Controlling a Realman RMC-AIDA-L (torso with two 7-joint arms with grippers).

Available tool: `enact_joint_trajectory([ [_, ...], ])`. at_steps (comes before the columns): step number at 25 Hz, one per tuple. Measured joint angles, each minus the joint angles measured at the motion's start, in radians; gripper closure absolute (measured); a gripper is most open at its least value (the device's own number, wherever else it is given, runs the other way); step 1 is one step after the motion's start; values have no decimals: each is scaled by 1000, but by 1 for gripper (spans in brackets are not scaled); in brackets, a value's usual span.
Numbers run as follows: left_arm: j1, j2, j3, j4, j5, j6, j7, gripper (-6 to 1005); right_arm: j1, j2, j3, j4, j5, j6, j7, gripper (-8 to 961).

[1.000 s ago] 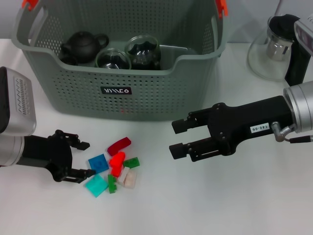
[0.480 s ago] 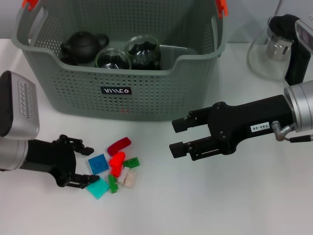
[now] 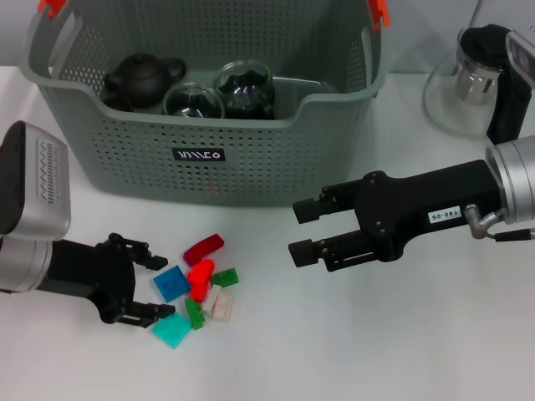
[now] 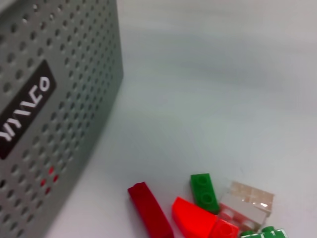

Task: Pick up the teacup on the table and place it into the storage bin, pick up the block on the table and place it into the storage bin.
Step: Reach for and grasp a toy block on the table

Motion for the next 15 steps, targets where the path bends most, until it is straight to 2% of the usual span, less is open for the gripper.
enact_joint_trajectory([
  [15, -11, 0, 3, 2, 0, -36, -24, 332, -6, -2, 2, 0, 4, 0, -13, 206],
])
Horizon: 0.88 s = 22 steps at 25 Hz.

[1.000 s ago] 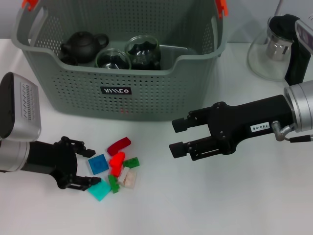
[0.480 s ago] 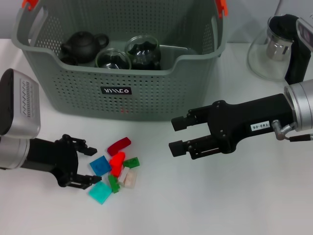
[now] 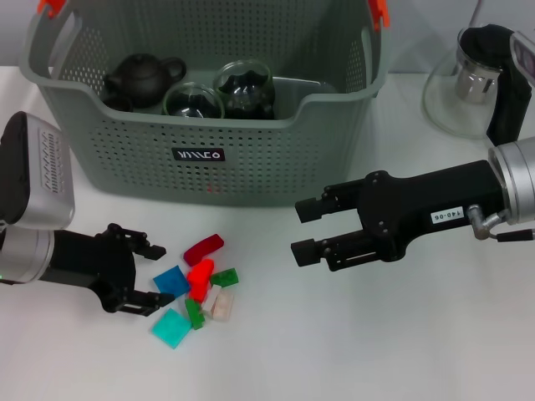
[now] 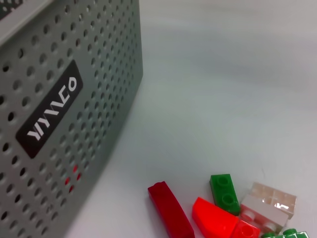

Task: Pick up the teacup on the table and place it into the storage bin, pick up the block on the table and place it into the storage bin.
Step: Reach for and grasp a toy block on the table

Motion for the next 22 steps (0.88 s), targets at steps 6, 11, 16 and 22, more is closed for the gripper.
enact_joint_trajectory([
  [6, -1, 0, 0, -2, 0, -2, 0, 334, -1, 0, 2, 0, 0, 0, -8, 206],
  [11, -4, 0, 1, -14, 0, -11, 3, 336, -4, 0, 8, 1, 0, -3, -10, 206],
  [16, -6, 0, 16, -28, 0, -32, 3, 338, -4, 0, 8, 7, 0, -4, -10, 207],
  [22, -5, -2, 20, -29, 0, -40, 4, 341, -4, 0, 9, 14, 0, -3, -13, 207],
])
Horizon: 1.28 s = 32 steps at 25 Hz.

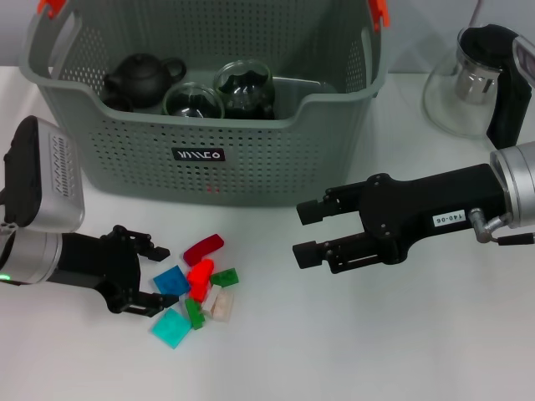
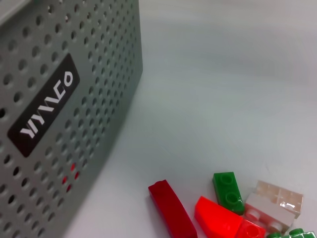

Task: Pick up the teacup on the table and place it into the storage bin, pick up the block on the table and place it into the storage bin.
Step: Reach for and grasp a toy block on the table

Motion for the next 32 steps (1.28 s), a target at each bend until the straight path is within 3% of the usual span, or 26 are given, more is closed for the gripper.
enact_joint_trajectory([
  [16, -3, 0, 2, -8, 0, -10, -6, 347, 1, 0, 2, 2, 0, 4, -9, 206],
  [28, -5, 0, 17, -20, 0, -10, -7, 485, 2, 0, 14, 2, 0, -1, -10, 207],
  [32, -6, 0, 17, -22, 0, -10, -7, 483, 0, 0, 14, 2, 0, -2, -12, 207],
])
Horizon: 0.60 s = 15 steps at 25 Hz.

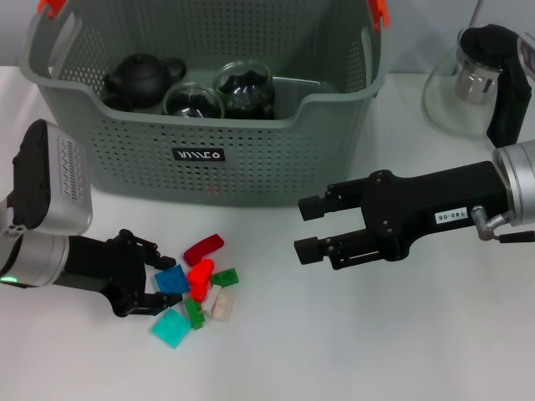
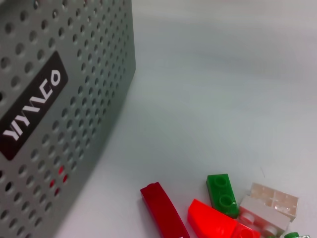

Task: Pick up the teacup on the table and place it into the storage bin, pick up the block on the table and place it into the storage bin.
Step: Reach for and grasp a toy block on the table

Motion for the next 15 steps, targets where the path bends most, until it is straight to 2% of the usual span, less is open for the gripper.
enact_joint_trajectory([
  [15, 0, 0, 9, -2, 0, -20, -24, 493, 0, 0, 0, 2, 0, -1, -2, 206],
])
